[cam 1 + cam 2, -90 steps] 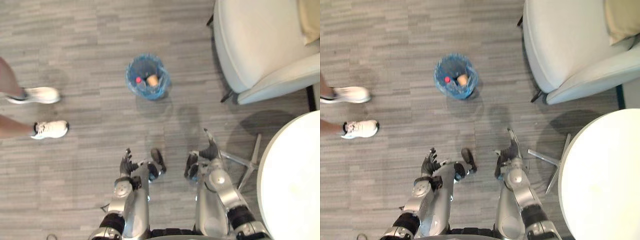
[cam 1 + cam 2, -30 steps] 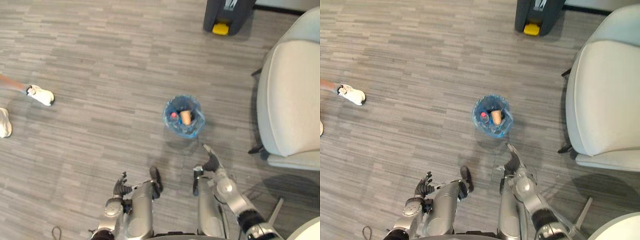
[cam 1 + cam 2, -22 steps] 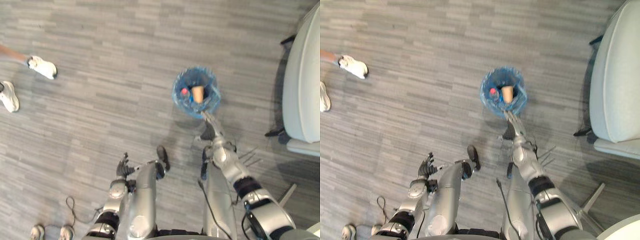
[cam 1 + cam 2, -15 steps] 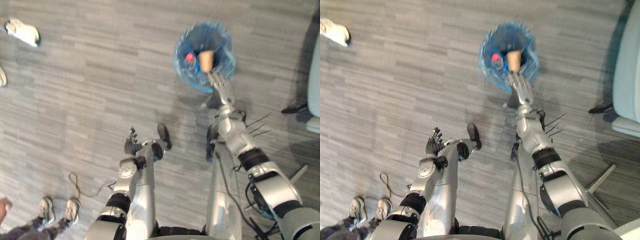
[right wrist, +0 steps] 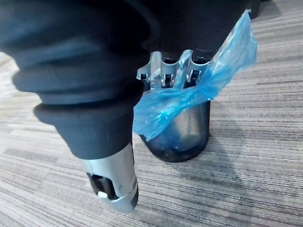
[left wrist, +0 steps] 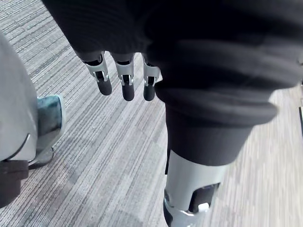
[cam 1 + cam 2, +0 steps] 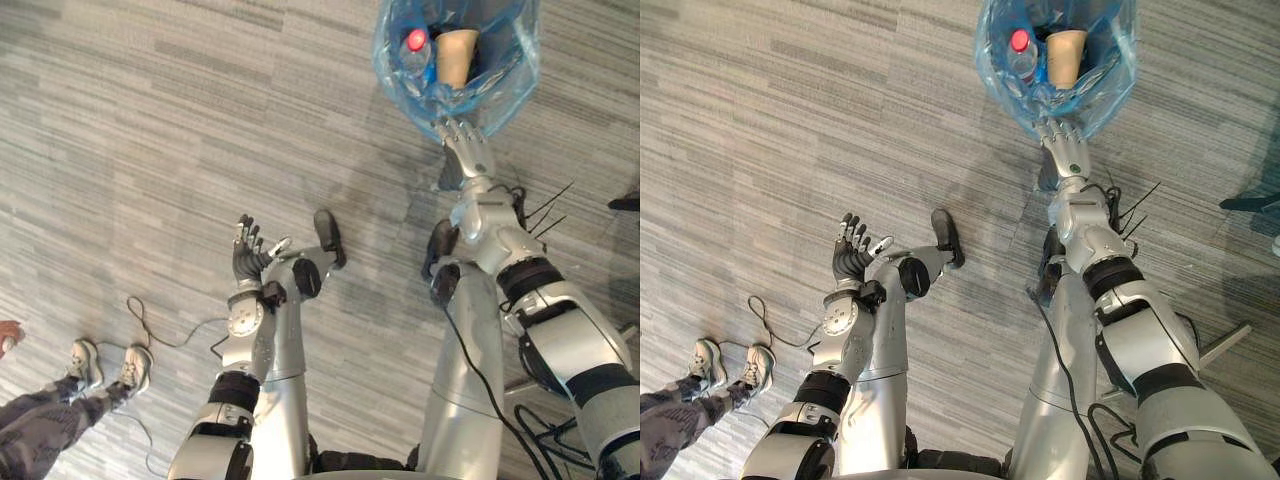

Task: Gather rubbish on tea table into small bin, then transfer packed bag to large trash can.

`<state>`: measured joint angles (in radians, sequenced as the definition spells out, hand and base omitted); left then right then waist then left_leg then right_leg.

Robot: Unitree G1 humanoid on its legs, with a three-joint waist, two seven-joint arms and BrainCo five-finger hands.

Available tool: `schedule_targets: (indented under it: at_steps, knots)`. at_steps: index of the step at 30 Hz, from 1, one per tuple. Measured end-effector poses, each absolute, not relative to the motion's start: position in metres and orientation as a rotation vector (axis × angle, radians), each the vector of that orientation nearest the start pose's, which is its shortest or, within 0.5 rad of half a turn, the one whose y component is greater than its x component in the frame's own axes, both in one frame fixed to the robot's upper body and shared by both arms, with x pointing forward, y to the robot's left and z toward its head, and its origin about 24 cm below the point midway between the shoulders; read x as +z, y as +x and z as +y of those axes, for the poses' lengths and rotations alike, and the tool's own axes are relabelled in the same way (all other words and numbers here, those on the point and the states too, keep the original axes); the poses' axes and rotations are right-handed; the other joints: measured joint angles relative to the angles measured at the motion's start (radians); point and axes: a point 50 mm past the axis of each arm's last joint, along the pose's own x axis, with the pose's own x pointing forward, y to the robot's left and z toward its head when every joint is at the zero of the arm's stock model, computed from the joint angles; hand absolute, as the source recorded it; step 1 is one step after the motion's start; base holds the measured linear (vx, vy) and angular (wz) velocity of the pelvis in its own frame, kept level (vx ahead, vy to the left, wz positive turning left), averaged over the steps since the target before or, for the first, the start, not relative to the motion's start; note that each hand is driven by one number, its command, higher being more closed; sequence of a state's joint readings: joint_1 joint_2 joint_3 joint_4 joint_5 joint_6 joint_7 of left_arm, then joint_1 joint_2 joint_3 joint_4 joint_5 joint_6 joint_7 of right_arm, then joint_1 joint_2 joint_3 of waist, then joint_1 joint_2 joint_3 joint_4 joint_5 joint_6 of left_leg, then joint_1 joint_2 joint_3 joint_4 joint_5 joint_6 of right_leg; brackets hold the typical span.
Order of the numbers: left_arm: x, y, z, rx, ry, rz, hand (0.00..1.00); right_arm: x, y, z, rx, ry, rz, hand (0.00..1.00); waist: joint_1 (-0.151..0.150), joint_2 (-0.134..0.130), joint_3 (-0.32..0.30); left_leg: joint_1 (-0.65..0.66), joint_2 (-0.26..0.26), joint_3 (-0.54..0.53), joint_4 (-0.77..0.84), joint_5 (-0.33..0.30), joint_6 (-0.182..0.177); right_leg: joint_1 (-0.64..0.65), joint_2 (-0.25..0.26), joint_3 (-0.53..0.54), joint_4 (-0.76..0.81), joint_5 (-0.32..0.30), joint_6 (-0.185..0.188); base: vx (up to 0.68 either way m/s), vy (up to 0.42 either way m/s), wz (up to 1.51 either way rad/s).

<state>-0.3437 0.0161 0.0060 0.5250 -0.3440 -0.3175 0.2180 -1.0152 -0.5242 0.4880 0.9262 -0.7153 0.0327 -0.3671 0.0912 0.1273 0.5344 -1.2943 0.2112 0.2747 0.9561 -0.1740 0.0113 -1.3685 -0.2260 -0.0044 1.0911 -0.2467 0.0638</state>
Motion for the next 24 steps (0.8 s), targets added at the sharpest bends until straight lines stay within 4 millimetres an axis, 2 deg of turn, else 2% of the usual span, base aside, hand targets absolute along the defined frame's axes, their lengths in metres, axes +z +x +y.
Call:
schedule_targets:
  at_steps: [8,13,15,17,19,20,21,24]
  knots:
    - [0.038,0.312,0.149,0.219,-0.322,-0.071,0.00,0.178,0.402,-0.200,-0.244,-1.395,-0.291,1.00,0.001,0.000,0.000,0.005,-0.004,-0.006,-0.006,0.007,0.007,0.004,-0.006,-0.010,0.011,-0.015,-0.001,0.00,0.000,0.04]
    - [0.029,0.311,0.150,0.226,-0.312,-0.021,0.00,0.160,0.392,-0.180,-0.190,-1.233,-0.323,1.00,-0.025,-0.002,-0.001,0.051,-0.004,-0.018,-0.024,0.013,0.001,0.060,-0.005,-0.028,-0.006,-0.016,-0.002,-0.02,-0.001,-0.01]
    - [0.022,0.309,0.147,0.224,-0.313,0.017,0.00,0.152,0.385,-0.169,-0.169,-1.106,-0.337,1.00,-0.033,-0.004,-0.001,0.098,-0.006,-0.018,-0.054,0.020,-0.010,0.109,-0.004,-0.038,-0.036,-0.015,-0.002,-0.04,-0.012,-0.05]
    - [0.013,0.305,0.146,0.229,-0.312,0.056,0.00,0.144,0.376,-0.153,-0.143,-0.926,-0.347,1.00,-0.053,-0.018,-0.003,0.149,-0.008,-0.022,-0.096,0.034,-0.018,0.165,-0.001,-0.054,-0.075,-0.009,-0.010,-0.04,-0.042,-0.02]
    - [0.005,0.302,0.147,0.231,-0.295,0.100,0.00,0.132,0.361,-0.141,-0.109,-0.724,-0.340,1.00,-0.058,-0.038,-0.002,0.223,-0.007,-0.025,-0.149,0.049,-0.030,0.245,0.004,-0.078,-0.126,-0.001,-0.016,-0.02,-0.076,-0.05]
    - [-0.001,0.296,0.149,0.232,-0.266,0.119,0.00,0.122,0.350,-0.133,-0.082,-0.565,-0.314,1.00,-0.063,-0.054,-0.003,0.290,-0.005,-0.025,-0.192,0.057,-0.033,0.318,0.010,-0.094,-0.176,0.010,-0.022,0.01,-0.083,-0.08]
    - [-0.003,0.295,0.150,0.232,-0.260,0.126,0.00,0.119,0.347,-0.132,-0.076,-0.534,-0.308,1.00,-0.065,-0.056,-0.003,0.306,-0.003,-0.026,-0.201,0.058,-0.034,0.338,0.013,-0.098,-0.188,0.014,-0.025,0.04,-0.096,-0.11]
    - [-0.024,0.276,0.152,0.226,-0.191,0.207,0.00,0.095,0.321,-0.120,-0.050,-0.295,-0.248,1.00,-0.080,-0.092,-0.012,0.485,-0.002,-0.019,-0.300,0.065,-0.045,0.531,0.034,-0.123,-0.315,0.043,-0.025,0.07,-0.064,-0.16]
